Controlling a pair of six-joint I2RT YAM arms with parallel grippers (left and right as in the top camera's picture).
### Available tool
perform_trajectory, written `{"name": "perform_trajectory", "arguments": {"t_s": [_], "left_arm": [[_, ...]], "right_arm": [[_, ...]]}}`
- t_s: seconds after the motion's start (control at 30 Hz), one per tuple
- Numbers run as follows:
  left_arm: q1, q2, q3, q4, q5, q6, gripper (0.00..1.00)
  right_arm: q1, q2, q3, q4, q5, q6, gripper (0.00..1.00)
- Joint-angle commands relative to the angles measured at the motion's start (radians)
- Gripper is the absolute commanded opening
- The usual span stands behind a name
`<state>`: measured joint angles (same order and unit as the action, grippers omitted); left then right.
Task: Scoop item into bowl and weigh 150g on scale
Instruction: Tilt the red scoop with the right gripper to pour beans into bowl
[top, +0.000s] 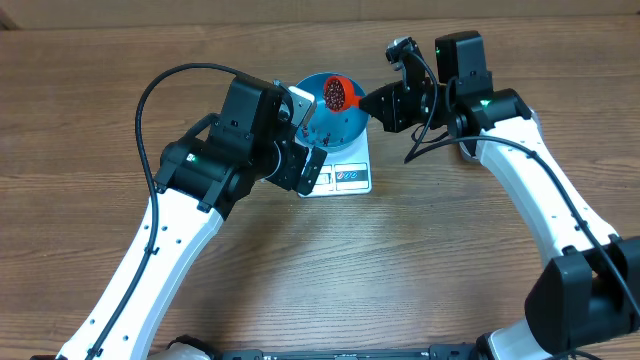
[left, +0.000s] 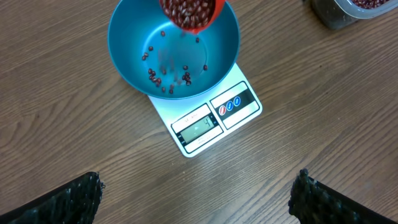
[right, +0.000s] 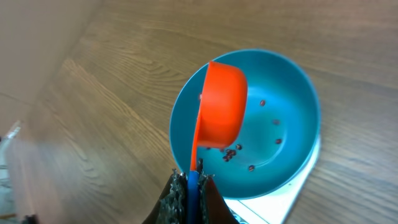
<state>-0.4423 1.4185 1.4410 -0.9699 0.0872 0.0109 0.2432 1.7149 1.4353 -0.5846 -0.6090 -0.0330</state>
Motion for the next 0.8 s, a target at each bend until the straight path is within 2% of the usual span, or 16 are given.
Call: {"name": "perform_trajectory", "arguments": {"t_s": [0.0, 0.13, 0.27, 0.4, 0.77], "left_arm": [[0.004, 0.006, 0.008, 0.002, 0.014, 0.019, 1.0], [0.004, 0.006, 0.008, 0.002, 0.014, 0.019, 1.0], [0.004, 0.006, 0.008, 0.002, 0.014, 0.019, 1.0], [0.004, 0.006, 0.008, 0.002, 0.014, 0.019, 1.0], [0.004, 0.007, 0.008, 0.002, 0.014, 0.019, 1.0]], "right_arm": [[0.007, -0.043, 0.033, -0.002, 0.044, -0.055, 0.04], [0.016, -0.043, 0.033, -0.006, 0.043, -0.059, 0.04], [0.038, -0.043, 0.033, -0.013, 0.075, -0.122, 0.04], [0.046, -0.043, 0.033, -0.013, 0.138, -0.122, 0.04], [0.046, -0.043, 0.033, -0.031, 0.138, -0.122, 0.04]]}}
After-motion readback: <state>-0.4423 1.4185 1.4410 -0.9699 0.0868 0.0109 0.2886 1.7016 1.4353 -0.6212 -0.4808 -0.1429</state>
